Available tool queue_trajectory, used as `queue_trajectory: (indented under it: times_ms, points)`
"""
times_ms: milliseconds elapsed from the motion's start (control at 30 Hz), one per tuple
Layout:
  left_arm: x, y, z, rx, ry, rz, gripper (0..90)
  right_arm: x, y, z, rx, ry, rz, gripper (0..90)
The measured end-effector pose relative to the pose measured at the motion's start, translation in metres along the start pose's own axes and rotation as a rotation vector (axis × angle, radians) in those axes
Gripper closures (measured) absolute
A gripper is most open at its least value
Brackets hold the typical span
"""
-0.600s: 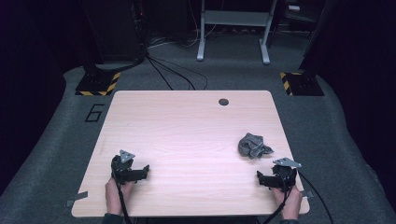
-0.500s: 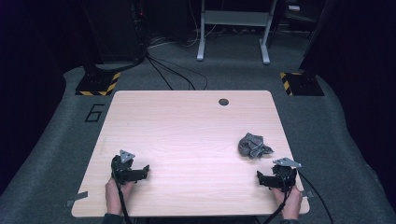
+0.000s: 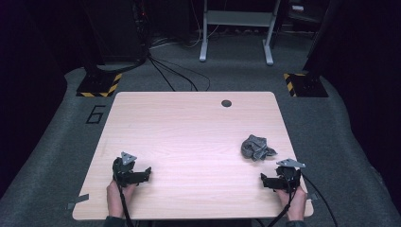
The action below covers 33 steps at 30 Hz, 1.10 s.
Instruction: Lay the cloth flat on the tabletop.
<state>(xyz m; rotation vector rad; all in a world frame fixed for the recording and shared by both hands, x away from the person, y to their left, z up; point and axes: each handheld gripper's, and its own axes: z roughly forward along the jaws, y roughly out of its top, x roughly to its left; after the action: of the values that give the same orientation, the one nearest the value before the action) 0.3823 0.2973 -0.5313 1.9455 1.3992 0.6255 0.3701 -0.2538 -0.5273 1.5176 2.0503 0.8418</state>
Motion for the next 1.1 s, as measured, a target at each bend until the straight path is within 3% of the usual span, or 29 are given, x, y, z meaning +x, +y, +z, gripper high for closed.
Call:
queue_trajectory:
  times_ms: [200,633,900,1100]
  points:
    - [0.001,0.0,0.0,0.008,-0.002,0.011,7.1,-0.003,0.003,-0.002,-0.02,0.035,0.021,2.6]
    - [0.001,0.0,-0.001,0.007,-0.001,0.01,7.1,-0.002,0.047,-0.01,-0.049,0.074,-0.018,0.0]
    - [0.001,0.0,-0.001,0.008,-0.002,0.01,7.2,0.001,0.071,-0.005,-0.048,0.086,-0.038,0.0]
    - [0.001,0.0,-0.001,0.01,-0.001,0.011,7.2,0.004,0.086,0.012,-0.018,0.103,-0.027,0.0]
